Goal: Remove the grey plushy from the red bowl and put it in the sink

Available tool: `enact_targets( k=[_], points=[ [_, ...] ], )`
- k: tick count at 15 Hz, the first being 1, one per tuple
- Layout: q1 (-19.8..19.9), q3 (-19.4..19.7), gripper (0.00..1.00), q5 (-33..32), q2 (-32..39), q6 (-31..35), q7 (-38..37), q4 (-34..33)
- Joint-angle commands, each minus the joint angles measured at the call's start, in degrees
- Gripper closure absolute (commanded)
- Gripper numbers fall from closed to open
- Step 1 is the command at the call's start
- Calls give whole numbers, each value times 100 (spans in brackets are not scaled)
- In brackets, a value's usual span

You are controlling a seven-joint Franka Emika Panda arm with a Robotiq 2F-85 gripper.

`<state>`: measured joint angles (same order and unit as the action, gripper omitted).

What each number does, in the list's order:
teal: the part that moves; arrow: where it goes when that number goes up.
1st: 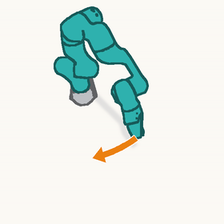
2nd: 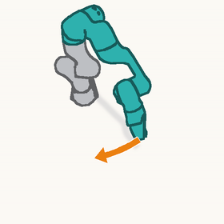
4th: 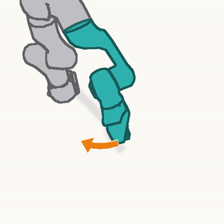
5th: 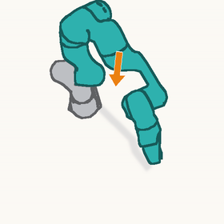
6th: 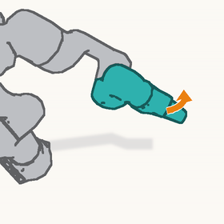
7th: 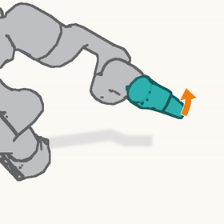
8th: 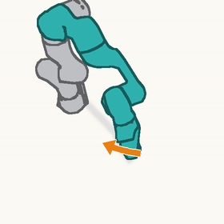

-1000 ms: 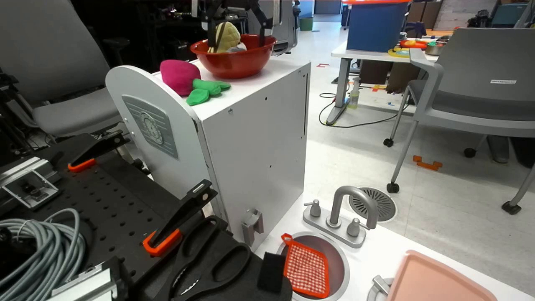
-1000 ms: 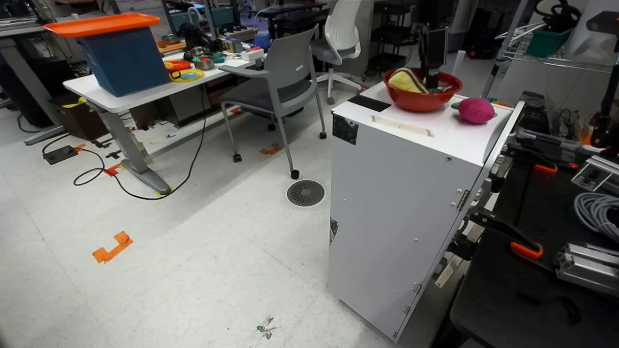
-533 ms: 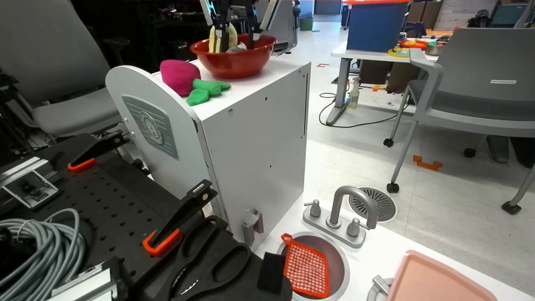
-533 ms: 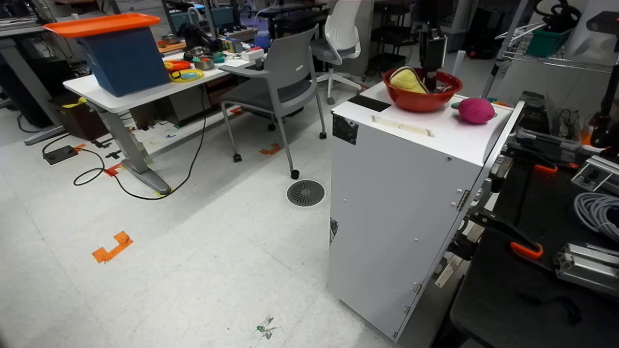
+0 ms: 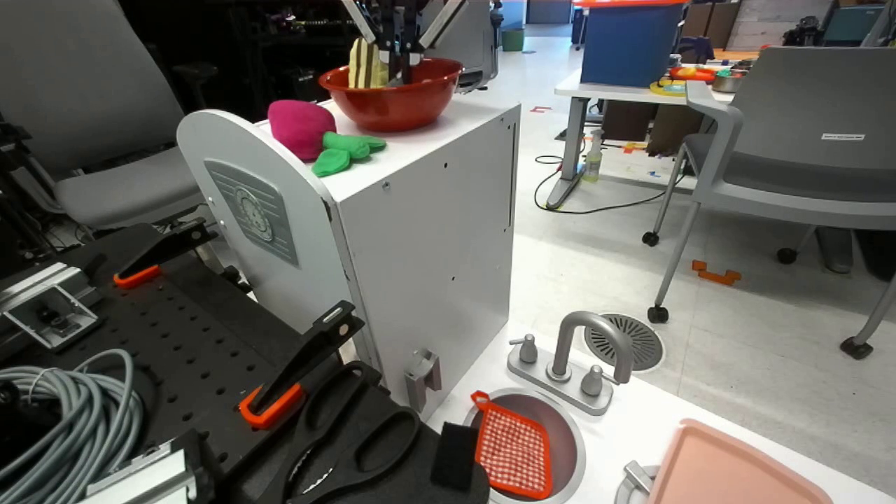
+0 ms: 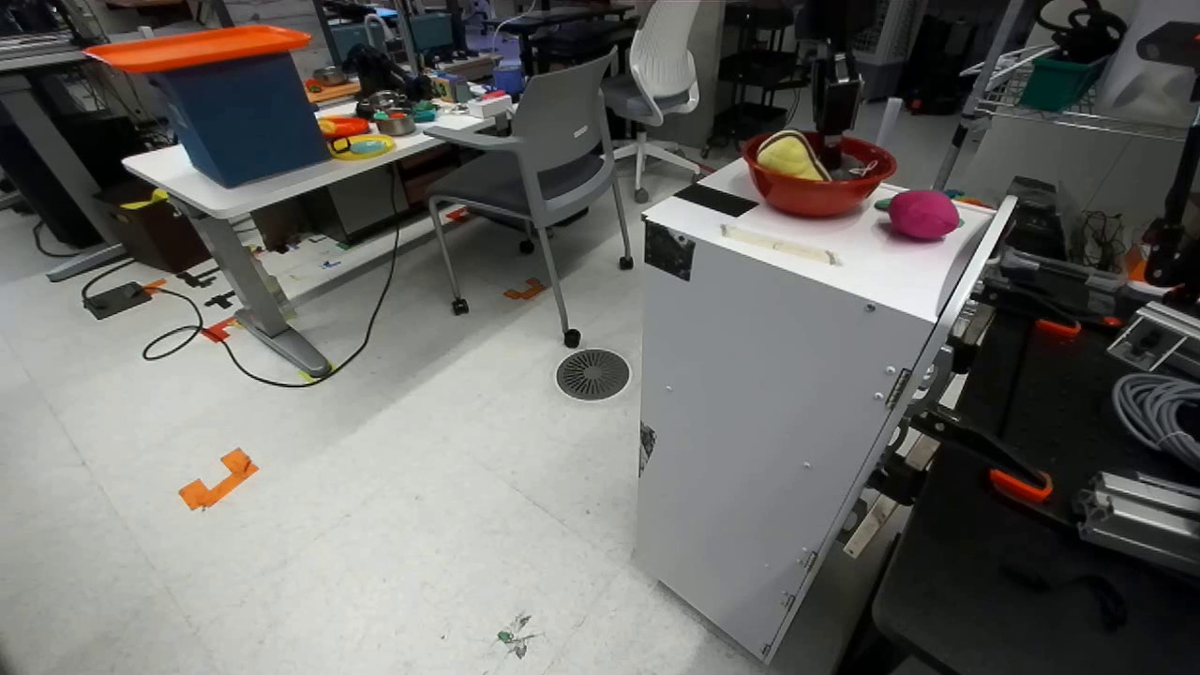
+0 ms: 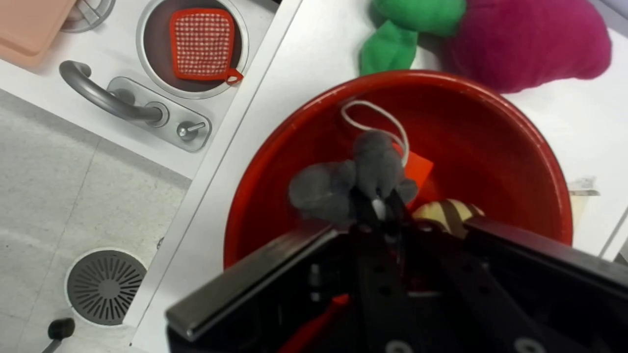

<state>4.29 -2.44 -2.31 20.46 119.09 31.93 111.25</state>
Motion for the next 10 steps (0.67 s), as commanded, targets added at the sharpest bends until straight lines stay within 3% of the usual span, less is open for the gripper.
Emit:
enact_targets(
  k=[1,10],
  points=[
    [9,-29,98,-63,-21,-107,87,-95],
    [-73,-5,98,-220,-453,-12,-99,87]
  ],
)
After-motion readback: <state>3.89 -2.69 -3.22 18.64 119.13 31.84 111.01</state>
